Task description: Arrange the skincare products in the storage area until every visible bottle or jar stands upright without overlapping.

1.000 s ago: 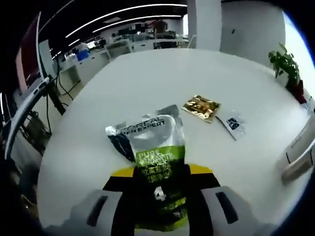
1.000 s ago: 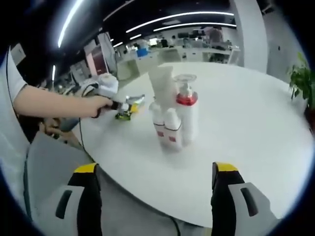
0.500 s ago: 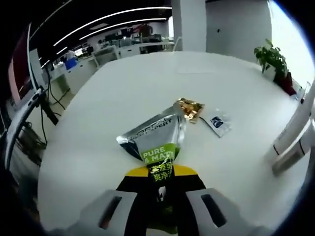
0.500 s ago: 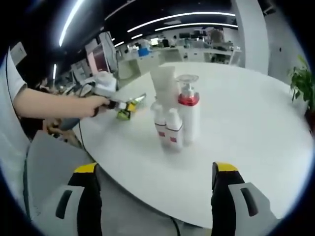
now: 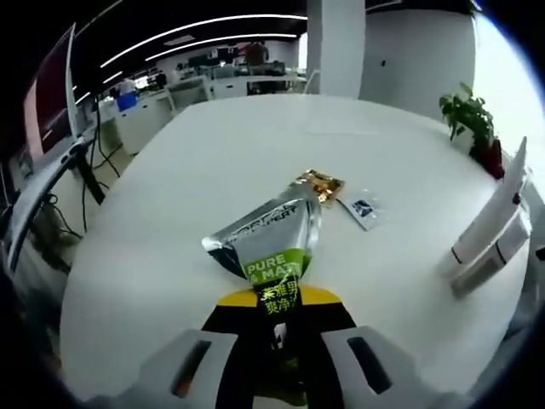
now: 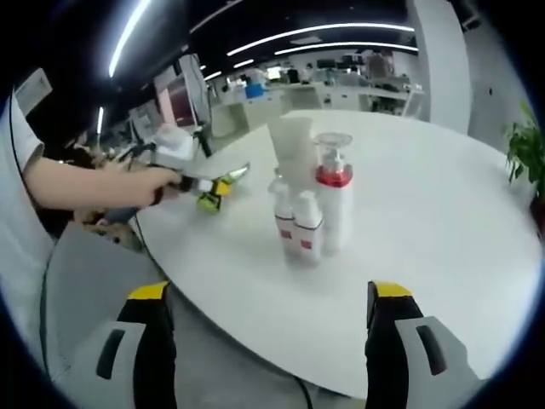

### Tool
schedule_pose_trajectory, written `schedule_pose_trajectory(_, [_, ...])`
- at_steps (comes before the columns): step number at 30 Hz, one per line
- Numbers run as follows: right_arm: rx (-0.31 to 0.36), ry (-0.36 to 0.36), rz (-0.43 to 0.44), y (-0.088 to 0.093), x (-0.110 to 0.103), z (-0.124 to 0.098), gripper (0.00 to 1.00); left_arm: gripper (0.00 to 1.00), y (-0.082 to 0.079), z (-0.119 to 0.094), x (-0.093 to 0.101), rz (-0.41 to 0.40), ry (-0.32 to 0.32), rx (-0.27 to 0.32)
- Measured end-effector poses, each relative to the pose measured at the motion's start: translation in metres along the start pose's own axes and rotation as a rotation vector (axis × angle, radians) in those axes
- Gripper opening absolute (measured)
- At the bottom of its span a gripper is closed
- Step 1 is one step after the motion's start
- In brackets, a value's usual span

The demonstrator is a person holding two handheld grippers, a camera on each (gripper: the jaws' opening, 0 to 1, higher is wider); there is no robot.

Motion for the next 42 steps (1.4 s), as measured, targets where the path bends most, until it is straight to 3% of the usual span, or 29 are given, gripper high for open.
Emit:
schedule_pose_trajectory(12, [0.021,-0.032,-0.024,-0.005,-0.006,0.0,0.93,0.11,-0.009,-0.039,0.019,-0.02,0.073,0.063])
schedule_pose_trajectory(18, [0.028,-0.046,-0.039,-0.005,-0.009,0.001,0.91,0.11,-0.007,-0.053,0.025,0.009,0.115,0.087])
schedule_pose_trajectory(26, [0.074,-0.057,-0.02,-0.012,-0.01,-0.003,0.86,0.11,-0.018,-0.075,0.045,0.029,0.193,0.136])
schedule_pose_trajectory(33, [0.097,-0.07,-0.031,-0.02,-0.016,-0.002,0.84,0.11,-0.027,-0.101,0.072,0.084,0.269,0.178])
schedule_pose_trajectory(42, [0.184,-0.142,0.048,-0.034,-0.031,-0.004,0.77,0.11,-0.024,-0.135,0.104,0.156,0.332,0.207])
Point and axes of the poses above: the point that each gripper's makers call its tool centre point, and the gripper's own axes: z roughly forward along the fingers, x roughly to its right, y roughly out of its underside, the point moved 3 cm from there along -z, roughly backward along the fingers
